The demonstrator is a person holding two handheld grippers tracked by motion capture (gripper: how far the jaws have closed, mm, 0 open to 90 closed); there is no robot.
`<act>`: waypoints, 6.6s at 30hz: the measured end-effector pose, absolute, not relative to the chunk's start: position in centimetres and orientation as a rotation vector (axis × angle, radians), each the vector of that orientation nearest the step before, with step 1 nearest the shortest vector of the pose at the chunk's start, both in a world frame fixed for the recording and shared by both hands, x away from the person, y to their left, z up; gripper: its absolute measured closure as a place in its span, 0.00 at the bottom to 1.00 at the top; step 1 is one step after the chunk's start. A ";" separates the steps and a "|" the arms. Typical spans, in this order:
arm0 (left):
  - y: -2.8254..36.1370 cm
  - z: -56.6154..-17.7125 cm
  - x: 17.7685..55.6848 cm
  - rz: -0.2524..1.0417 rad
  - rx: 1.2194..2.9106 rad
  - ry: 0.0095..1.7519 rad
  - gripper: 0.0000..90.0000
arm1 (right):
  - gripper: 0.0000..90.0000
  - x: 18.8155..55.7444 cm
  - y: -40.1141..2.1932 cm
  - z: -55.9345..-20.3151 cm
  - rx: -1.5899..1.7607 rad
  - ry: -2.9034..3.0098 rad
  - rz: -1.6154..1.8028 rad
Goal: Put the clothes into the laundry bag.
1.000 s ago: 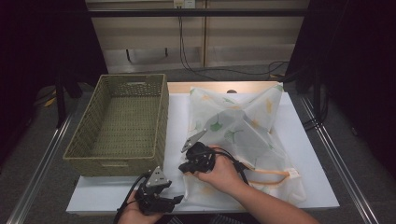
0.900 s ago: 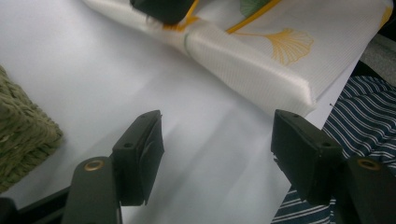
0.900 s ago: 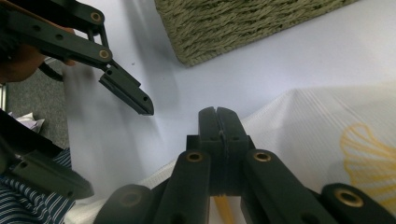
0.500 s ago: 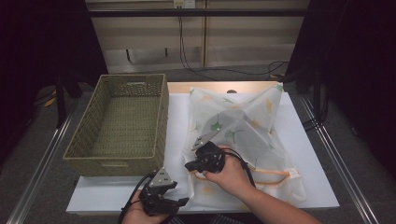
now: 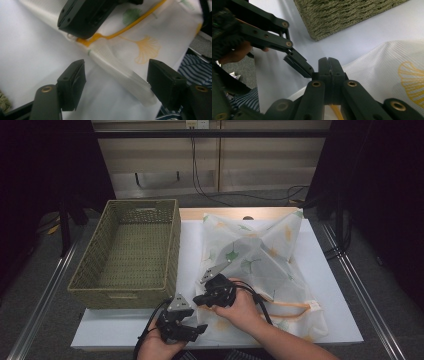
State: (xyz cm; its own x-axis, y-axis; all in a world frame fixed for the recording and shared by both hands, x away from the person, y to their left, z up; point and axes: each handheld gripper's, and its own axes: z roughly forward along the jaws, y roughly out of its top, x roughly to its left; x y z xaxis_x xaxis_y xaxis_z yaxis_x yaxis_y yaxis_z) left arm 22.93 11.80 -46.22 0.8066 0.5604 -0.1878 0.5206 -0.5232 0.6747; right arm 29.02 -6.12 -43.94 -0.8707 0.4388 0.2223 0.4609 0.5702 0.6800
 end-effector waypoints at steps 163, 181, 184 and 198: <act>11.5 -46.3 23.6 0.198 2.198 0.741 1.00 | 1.00 27.3 -10.1 -43.1 -0.885 -2.649 -1.160; 12.5 -46.5 23.9 0.159 2.148 0.784 1.00 | 1.00 27.3 -13.3 -42.8 -0.991 -2.587 -1.246; 11.9 -46.2 23.6 0.193 2.170 0.761 1.00 | 1.00 27.1 -13.1 -42.5 -0.965 -2.607 -1.249; 11.8 -46.1 23.4 0.201 2.145 0.735 1.00 | 0.90 26.7 -10.3 -44.4 -0.886 -2.649 -1.152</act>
State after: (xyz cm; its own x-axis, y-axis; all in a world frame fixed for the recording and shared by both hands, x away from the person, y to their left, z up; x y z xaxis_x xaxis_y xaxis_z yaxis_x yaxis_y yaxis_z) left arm 23.45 11.84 -46.14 0.8152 0.5689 -0.1088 0.4344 -0.4762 0.7645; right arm 26.67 -10.27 -44.44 -0.8216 0.4665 0.3278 0.5578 0.5389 0.6312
